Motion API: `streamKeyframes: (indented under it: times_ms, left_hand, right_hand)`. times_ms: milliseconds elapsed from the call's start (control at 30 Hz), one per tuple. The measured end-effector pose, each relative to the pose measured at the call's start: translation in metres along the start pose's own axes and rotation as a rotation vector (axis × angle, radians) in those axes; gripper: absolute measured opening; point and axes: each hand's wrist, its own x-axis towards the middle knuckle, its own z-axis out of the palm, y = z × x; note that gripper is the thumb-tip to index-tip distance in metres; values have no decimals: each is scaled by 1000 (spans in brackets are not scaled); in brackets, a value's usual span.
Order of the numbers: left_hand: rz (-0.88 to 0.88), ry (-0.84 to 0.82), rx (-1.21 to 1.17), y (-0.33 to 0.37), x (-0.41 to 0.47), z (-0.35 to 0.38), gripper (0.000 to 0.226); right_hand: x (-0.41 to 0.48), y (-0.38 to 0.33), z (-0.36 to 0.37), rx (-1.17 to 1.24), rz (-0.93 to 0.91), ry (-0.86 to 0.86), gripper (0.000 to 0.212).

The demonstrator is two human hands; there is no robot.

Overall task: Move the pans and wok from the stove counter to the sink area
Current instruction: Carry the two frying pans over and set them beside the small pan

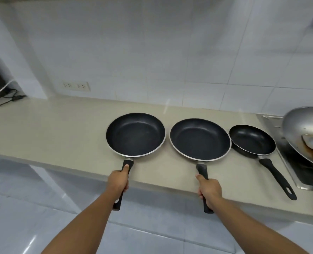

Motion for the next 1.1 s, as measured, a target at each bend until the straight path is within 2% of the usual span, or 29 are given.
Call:
streamKeyframes:
  times_ms: [367,600,1100]
  left_hand:
    - [15,-118,46,12,60,5,56]
    - [10,-147,101,27,86,6,59]
    - [27,-201,162,36,98,6,55]
  right_hand:
    - [2,-21,25,15,36,28,45]
    - [9,-30,42,18,-7,78,31]
    - [13,-39,44,56,7,62,28]
